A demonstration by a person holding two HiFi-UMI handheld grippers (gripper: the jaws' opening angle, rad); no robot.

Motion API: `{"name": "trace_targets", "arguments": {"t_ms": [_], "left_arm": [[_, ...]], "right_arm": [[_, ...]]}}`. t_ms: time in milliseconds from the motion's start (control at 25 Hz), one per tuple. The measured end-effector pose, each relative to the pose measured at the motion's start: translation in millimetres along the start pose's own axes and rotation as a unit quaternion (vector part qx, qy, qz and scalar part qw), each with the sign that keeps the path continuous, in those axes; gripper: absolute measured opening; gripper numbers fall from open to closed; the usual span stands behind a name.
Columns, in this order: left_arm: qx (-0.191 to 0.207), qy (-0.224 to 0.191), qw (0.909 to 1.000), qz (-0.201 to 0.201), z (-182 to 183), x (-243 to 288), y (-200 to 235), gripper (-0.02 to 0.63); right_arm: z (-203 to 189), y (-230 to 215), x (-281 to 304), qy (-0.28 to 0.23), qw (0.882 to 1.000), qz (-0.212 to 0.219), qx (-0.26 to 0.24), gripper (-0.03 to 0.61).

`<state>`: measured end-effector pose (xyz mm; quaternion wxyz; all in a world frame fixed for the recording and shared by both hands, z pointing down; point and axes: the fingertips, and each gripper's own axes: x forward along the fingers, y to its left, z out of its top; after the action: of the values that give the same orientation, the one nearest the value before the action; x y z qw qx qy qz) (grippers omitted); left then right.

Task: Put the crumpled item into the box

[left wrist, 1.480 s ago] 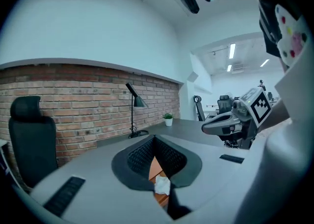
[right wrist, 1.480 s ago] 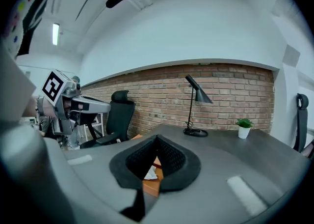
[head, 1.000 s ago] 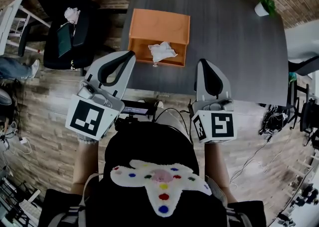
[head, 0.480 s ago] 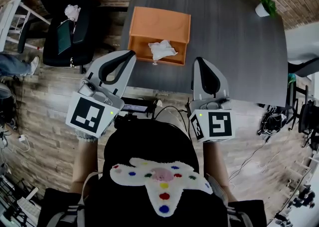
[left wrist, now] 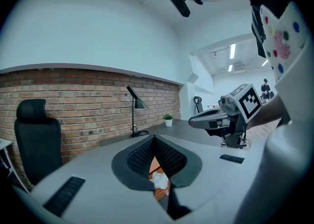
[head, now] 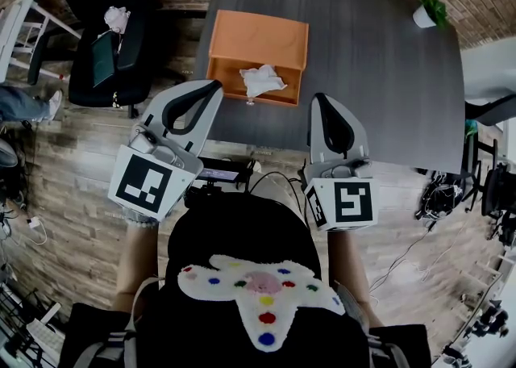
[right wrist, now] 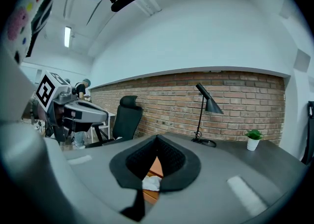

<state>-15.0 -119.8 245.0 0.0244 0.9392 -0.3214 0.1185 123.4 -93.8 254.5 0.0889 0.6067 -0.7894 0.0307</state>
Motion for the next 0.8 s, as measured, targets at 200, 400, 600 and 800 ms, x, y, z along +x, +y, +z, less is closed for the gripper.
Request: {"name": "trace_targets", "arguments": {"t_ms": [200,400,600,800], "left_arm": [[-0.002,0.005,1.0,0.0,-4.3,-0.3,1.1,0.006],[-0.005,0.011,0.9999,-0.002,-7.9,2.7,2.3,0.006],[-0.006,0.012,0.9999,-0.006,-8.6,5.1,0.7,0.006],[-0.006,0.012,0.9999,-0.008,-8.6,6.8,0.5,0.006]], "right_arm": [[-1.6,2.7,1.8,0.005,1.0,0.004,-0.006,0.008],[-3.6,2.9,3.9,0.008,1.0,0.004,-0.004,0.008],[-5.2,0.1,4.7,0.011,1.0,0.0,-0.004,0.008],[-6.8,-0.4,5.5,0.014,1.0,0.0,-0.005,0.009]]}}
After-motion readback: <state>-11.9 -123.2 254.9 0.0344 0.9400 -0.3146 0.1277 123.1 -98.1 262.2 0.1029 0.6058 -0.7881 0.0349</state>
